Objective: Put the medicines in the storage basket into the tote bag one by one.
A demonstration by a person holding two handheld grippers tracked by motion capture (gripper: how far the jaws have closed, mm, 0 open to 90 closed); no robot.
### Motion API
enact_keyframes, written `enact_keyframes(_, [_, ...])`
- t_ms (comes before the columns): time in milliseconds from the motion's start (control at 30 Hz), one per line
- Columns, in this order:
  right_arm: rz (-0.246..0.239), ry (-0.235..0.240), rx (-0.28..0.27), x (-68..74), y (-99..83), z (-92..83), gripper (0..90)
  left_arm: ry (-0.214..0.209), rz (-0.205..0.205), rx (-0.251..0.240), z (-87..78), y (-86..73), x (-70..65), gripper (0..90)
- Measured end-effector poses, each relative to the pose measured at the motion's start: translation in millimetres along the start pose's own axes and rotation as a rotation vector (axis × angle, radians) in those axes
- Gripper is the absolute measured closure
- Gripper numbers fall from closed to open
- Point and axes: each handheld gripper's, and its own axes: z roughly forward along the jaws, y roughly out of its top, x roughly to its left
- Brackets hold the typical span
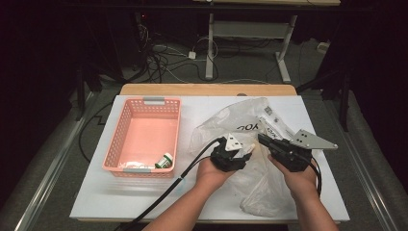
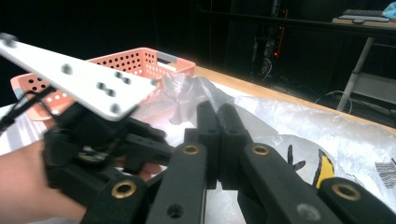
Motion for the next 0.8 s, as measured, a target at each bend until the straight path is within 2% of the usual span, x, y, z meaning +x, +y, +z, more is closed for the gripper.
enact_keyframes(100, [-0.002,-0.002,0.004,-0.8,-0.9,-0.3,90.0,-0.040,0.003,0.010,-9.0,-4.8,-4.9,44.7])
enact_keyframes(133, [-0.006,-0.003,0.005,-1.0,-0.9,-0.6,90.0,-0.040,0.001,0.004,-12.6,-6.9,-6.0,42.1])
enact_keyframes(300, [-0.011,-0.005,0.008,-0.8,-1.0,-0.5,90.0,-0.111,-0.050,-0.005,-31.0,-15.3,-5.9,29.4])
enact_keyframes(400, [-0.007,-0.007,0.008,-0.4,-1.0,-0.6,90.0,-0.138,-0.058,0.000,-41.4,-19.1,-7.1,19.6])
enact_keyframes(500, [-0.009,-0.004,0.010,0.3,-0.7,-1.1,90.0,-0.135,-0.044,-0.010,-52.8,-21.8,-9.3,13.4])
enact_keyframes(600, [-0.011,-0.008,0.010,1.2,-0.1,-1.3,90.0,-0.128,-0.042,-0.002,-62.6,-22.5,-10.4,0.9])
enact_keyframes(800, [-0.012,-0.010,0.010,1.3,0.3,-2.4,90.0,-0.086,-0.037,-0.026,-88.6,-27.5,-7.4,0.0])
